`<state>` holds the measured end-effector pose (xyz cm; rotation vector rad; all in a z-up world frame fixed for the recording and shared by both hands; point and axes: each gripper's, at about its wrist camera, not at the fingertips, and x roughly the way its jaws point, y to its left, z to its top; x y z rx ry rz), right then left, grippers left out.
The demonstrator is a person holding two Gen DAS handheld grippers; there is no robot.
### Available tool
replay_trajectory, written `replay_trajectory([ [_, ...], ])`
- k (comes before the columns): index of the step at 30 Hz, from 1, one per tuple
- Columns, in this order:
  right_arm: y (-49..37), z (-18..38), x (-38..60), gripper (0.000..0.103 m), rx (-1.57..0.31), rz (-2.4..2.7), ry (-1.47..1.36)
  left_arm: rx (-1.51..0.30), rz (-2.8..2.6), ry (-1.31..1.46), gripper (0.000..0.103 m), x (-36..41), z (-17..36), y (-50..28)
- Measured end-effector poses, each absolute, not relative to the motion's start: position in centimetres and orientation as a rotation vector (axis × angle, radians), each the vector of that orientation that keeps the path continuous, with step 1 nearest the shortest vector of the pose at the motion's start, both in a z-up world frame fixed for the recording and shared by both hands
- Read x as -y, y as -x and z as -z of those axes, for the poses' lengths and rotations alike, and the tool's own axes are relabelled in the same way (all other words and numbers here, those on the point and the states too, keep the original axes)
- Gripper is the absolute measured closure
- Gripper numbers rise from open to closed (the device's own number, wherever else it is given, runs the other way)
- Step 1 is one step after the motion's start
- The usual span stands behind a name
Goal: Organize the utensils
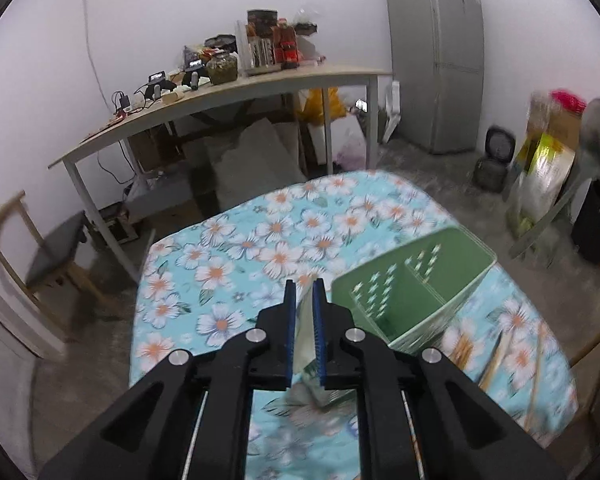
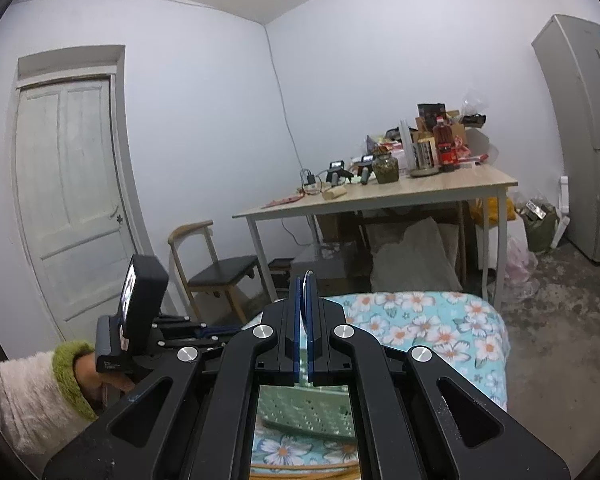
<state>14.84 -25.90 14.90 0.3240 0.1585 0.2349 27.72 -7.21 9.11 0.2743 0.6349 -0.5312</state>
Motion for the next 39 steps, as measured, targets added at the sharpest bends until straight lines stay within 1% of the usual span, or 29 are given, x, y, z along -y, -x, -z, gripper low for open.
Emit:
replay_trajectory([
  [1,-14.9,-15.1,26.1,0.102,-0.151,-0.238,-0.325,-0.621,0.535,-0.259,0.092,7.1,-9.3,-27.6],
  [3,-15.0,-15.6,26.5,0.102,-0.134,-0.248,-0.333,-0.589,0.536,-0.226,0.083,6.6,-9.9,-27.1],
  [7,-15.7,-16.6,27.3,0.102,-0.108,-0.272,-0.356,-0.542,0.529,-0.137,0.077,5.0,-11.1,-26.2],
  [11,-17.1,-17.2,28.2,0.102,-0.096,-0.323,-0.401,-0.52,0.525,-0.036,0.063,2.9,-11.8,-24.9],
  [12,-17.6,-17.2,28.4,0.102,-0.097,-0.342,-0.416,-0.512,0.524,-0.011,0.058,2.2,-11.7,-24.3],
  [15,-18.9,-16.9,28.5,0.102,-0.114,-0.38,-0.449,-0.522,0.511,0.053,0.049,0.7,-10.8,-23.3],
  [18,-20.5,-16.0,28.3,0.102,-0.154,-0.404,-0.479,-0.568,0.497,0.108,0.046,-0.5,-9.2,-22.6],
  [25,-22.7,-13.1,27.5,0.102,-0.25,-0.398,-0.498,-0.602,0.447,0.202,0.037,-2.3,-6.0,-20.9],
  [27,-23.6,-11.7,27.3,0.102,-0.29,-0.388,-0.506,-0.6,0.441,0.232,0.033,-2.6,-5.5,-20.6],
  [32,-25.0,-8.8,26.8,0.102,-0.363,-0.374,-0.524,-0.59,0.429,0.266,0.028,-3.1,-4.8,-20.0],
  [35,-25.6,-7.4,26.5,0.102,-0.402,-0.355,-0.513,-0.59,0.427,0.293,0.022,-3.3,-4.3,-20.0],
  [39,-25.6,-6.1,26.5,0.097,-0.433,-0.336,-0.527,-0.597,0.422,0.327,0.018,-3.7,-3.4,-20.0],
])
